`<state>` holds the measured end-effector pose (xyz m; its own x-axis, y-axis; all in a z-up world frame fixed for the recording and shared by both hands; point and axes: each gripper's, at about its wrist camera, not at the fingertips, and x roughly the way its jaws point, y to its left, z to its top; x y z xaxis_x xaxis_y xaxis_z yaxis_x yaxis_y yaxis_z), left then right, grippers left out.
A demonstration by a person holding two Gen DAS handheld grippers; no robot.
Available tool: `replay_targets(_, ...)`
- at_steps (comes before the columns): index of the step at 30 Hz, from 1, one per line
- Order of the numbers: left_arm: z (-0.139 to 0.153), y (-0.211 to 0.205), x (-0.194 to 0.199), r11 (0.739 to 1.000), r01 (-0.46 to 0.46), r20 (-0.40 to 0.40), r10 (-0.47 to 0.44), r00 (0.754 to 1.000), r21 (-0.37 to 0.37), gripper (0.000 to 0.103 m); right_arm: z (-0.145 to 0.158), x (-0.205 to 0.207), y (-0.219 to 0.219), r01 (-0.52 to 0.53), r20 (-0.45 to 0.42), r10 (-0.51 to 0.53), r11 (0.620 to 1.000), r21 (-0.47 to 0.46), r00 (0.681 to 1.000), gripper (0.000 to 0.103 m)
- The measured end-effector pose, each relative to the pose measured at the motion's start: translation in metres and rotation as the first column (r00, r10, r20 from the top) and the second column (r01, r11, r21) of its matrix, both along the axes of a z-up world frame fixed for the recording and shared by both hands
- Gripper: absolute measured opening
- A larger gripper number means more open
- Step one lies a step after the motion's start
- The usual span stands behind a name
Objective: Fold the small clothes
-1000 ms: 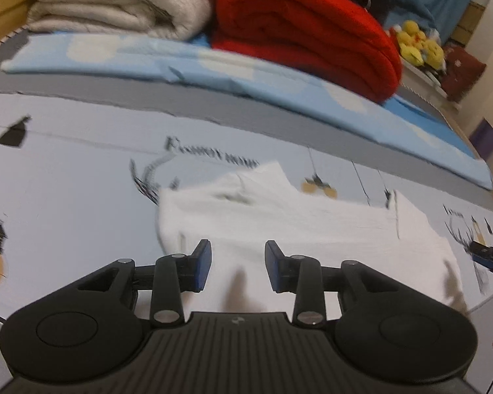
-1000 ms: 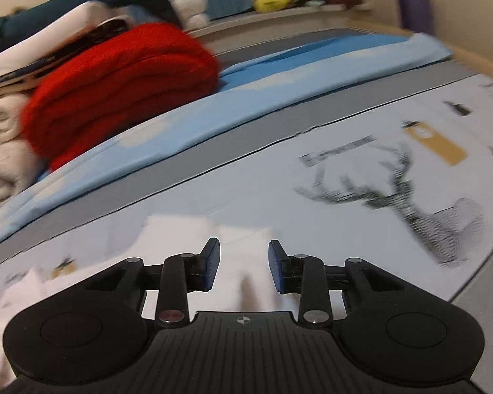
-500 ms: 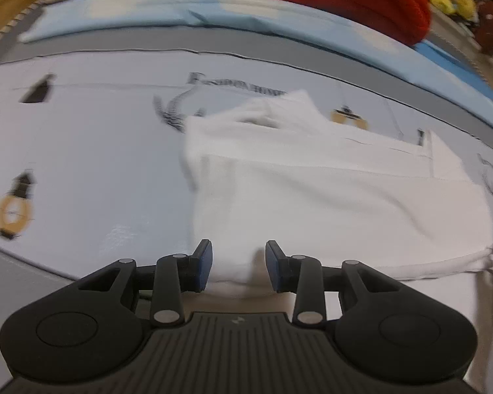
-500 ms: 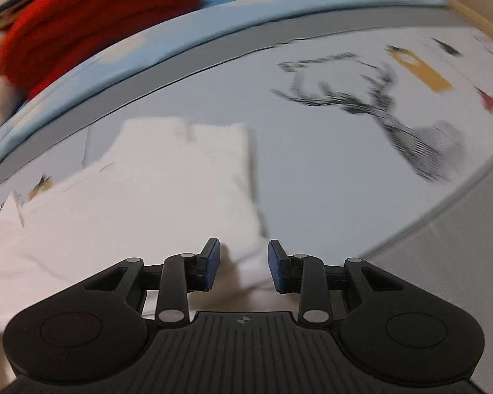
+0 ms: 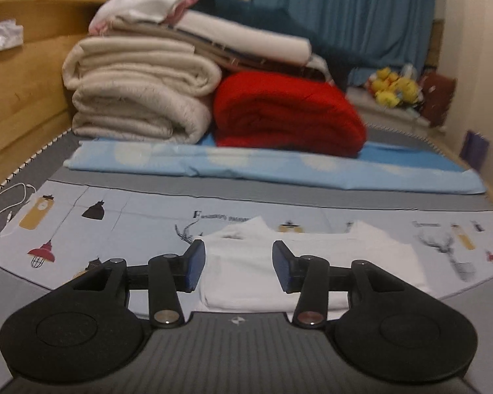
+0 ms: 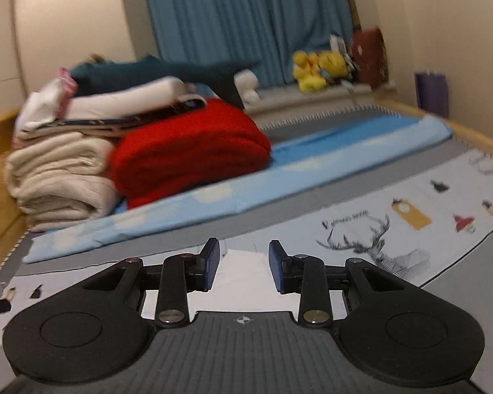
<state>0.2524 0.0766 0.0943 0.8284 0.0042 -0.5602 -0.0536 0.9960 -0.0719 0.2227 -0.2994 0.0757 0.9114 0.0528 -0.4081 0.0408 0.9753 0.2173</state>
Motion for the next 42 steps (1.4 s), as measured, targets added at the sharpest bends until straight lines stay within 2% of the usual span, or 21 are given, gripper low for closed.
replay_targets(4, 0.015, -0.009, -0.076, 0.997, 0.045, 0.06, -0.048, 0.997, 0.056, 0.058, -0.002, -0.051, -0.015, -0.01, -0.022, 0.01, 1.0, 0.003, 1.0, 0.035)
replay_targets(7, 0.004, -0.011, -0.13, 0.993, 0.076, 0.065, -0.082, 0.995, 0.093, 0.058, -0.01, -0.083, -0.021, -0.005, -0.063, 0.006, 1.0, 0.022, 0.998, 0.035)
replay_targets(9, -0.014, -0.01, -0.153, 0.991, 0.087, 0.049, -0.093, 0.994, 0.104, 0.057, -0.021, -0.098, -0.025, -0.008, -0.077, 0.009, 1.0, 0.02, 0.997, 0.035)
replay_targets(10, -0.029, -0.01, -0.162, 0.99, 0.088, 0.034, -0.092, 0.995, 0.107, 0.055, -0.028, -0.106, -0.026, -0.004, -0.085, 0.005, 1.0, 0.013, 0.996, 0.035)
replay_targets(11, -0.042, -0.01, -0.169, 0.99, 0.088, 0.026, -0.091, 0.996, 0.112, 0.047, -0.036, -0.113, -0.027, -0.002, -0.094, 0.003, 1.0, 0.004, 0.996, 0.035)
replay_targets(12, -0.06, -0.01, -0.175, 0.988, 0.093, 0.004, -0.094, 0.996, 0.127, 0.032, -0.047, -0.118, -0.029, 0.003, -0.105, -0.003, 1.0, -0.004, 0.994, 0.035)
replay_targets(14, -0.089, -0.011, -0.173, 0.987, 0.084, -0.139, -0.065, 0.988, 0.136, 0.013, -0.07, -0.128, -0.033, 0.017, -0.129, -0.019, 1.0, -0.019, 0.991, 0.035)
replay_targets(15, -0.098, -0.007, -0.172, 0.995, 0.071, -0.2, -0.055, 0.978, 0.075, 0.013, -0.083, -0.131, -0.033, 0.022, -0.158, -0.027, 0.999, -0.033, 0.987, 0.035)
replay_targets(16, -0.103, -0.003, -0.171, 0.998, 0.068, -0.22, -0.063, 0.973, 0.016, 0.013, -0.094, -0.132, -0.034, 0.04, -0.214, -0.047, 0.998, -0.041, 0.976, 0.035)
replay_targets(17, -0.106, 0.0, -0.17, 0.998, 0.065, -0.23, -0.066, 0.971, -0.012, 0.012, -0.099, -0.132, -0.037, 0.059, -0.245, -0.06, 0.998, -0.015, 0.968, 0.035)
replay_targets(19, -0.11, -0.001, -0.169, 0.997, 0.064, -0.231, -0.053, 0.972, 0.042, 0.012, -0.106, -0.132, -0.039, 0.05, -0.257, -0.037, 0.998, 0.043, 0.966, 0.035)
replay_targets(21, -0.115, 0.002, -0.166, 0.996, 0.062, -0.244, -0.046, 0.969, 0.061, 0.012, -0.108, -0.133, -0.034, 0.036, -0.245, -0.04, 0.999, -0.022, 0.969, 0.035)
replay_targets(23, -0.118, 0.008, -0.164, 0.999, 0.044, -0.264, -0.038, 0.964, 0.017, 0.013, -0.108, -0.134, -0.029, 0.021, -0.24, -0.037, 0.997, -0.07, 0.97, 0.035)
replay_targets(26, -0.121, 0.016, -0.159, 0.999, 0.017, -0.293, -0.026, 0.956, -0.033, 0.013, -0.111, -0.135, -0.03, 0.023, -0.26, -0.035, 0.999, -0.047, 0.965, 0.035)
replay_targets(32, -0.121, 0.022, -0.155, 0.999, 0.006, -0.311, -0.021, 0.95, -0.05, 0.013, -0.115, -0.136, -0.031, 0.03, -0.281, -0.041, 0.999, -0.041, 0.959, 0.035)
replay_targets(34, -0.123, 0.028, -0.155, 0.997, -0.017, -0.32, -0.008, 0.947, -0.076, 0.013, -0.116, -0.135, -0.03, 0.03, -0.285, -0.043, 0.998, -0.049, 0.958, 0.035)
replay_targets(39, -0.135, 0.053, -0.15, 0.973, -0.111, -0.397, 0.023, 0.918, -0.2, 0.013, -0.13, -0.127, -0.044, 0.076, -0.362, -0.065, 0.997, 0.015, 0.93, 0.035)
replay_targets(42, -0.144, 0.059, -0.147, 0.967, -0.137, -0.448, 0.027, 0.894, -0.216, 0.014, -0.147, -0.124, -0.053, 0.098, -0.43, -0.06, 0.993, 0.067, 0.901, 0.034)
